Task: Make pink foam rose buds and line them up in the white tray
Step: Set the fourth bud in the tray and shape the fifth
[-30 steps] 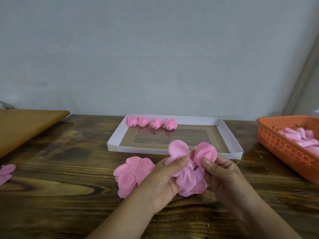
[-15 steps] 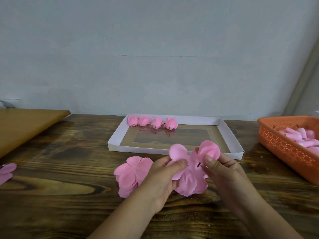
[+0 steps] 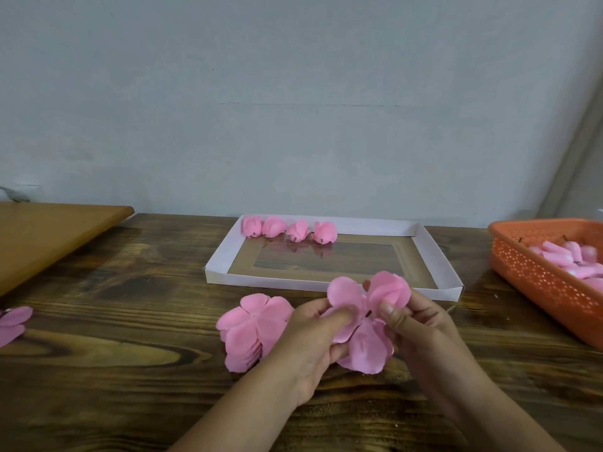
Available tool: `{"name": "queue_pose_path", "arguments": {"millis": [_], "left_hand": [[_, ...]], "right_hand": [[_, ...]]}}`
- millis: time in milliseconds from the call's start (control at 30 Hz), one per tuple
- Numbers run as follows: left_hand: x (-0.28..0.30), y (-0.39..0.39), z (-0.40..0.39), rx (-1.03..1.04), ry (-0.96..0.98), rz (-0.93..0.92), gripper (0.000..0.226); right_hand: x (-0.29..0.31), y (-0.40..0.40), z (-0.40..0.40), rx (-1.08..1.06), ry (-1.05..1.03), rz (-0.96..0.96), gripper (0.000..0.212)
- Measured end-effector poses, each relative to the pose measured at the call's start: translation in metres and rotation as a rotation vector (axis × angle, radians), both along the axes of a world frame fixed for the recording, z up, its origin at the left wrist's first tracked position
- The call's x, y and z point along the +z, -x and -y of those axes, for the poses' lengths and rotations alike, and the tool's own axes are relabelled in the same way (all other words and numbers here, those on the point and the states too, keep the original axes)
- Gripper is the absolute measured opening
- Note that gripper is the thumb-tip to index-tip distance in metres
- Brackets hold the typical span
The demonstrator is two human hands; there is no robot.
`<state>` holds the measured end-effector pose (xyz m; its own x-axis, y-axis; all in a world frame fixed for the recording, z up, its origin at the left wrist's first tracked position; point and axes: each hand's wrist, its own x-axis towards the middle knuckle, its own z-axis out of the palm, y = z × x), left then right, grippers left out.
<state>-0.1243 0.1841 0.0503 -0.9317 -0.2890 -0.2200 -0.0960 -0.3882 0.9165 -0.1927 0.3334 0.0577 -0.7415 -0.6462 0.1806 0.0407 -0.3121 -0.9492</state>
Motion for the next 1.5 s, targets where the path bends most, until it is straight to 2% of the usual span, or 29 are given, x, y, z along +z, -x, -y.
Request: {"name": "queue_pose_path", "arguments": {"millis": [367, 567, 733, 900, 1100, 1367, 1500], "left_hand": [[0.003, -0.003, 0.0, -0.065, 0.013, -0.019, 0.021], [0.002, -0.001, 0.002, -0.026, 0.035, -0.01, 0.019], [0.0, 0.0, 0.003, -0.001, 0.112, 0.003, 0.026], [-0.002, 0.0, 0.002, 0.07, 0.109, 0.043, 0.021], [-0.005, 0.0, -0.001, 0.092, 0.304, 0.016, 0.025], [-0.001, -0.003, -0.004, 0.114, 0.386, -0.019, 0.026], [-0.004, -0.001, -0.007, 0.151, 0.515, -0.052, 0.025]], "right_hand": [[-0.005, -0.001, 0.003, 0.013, -0.052, -0.042, 0.032], [-0.007, -0.001, 0.002, 0.005, -0.073, -0.092, 0.031], [-0.008, -0.004, 0.006, -0.038, -0.078, -0.177, 0.031], [-0.005, -0.01, 0.009, -0.066, -0.072, -0.3, 0.033], [-0.009, -0.008, 0.008, -0.108, -0.104, -0.28, 0.027], [-0.011, -0.005, 0.008, -0.145, -0.072, -0.201, 0.021], [-0.015, -0.003, 0.008, -0.174, -0.12, -0.242, 0.02]]}}
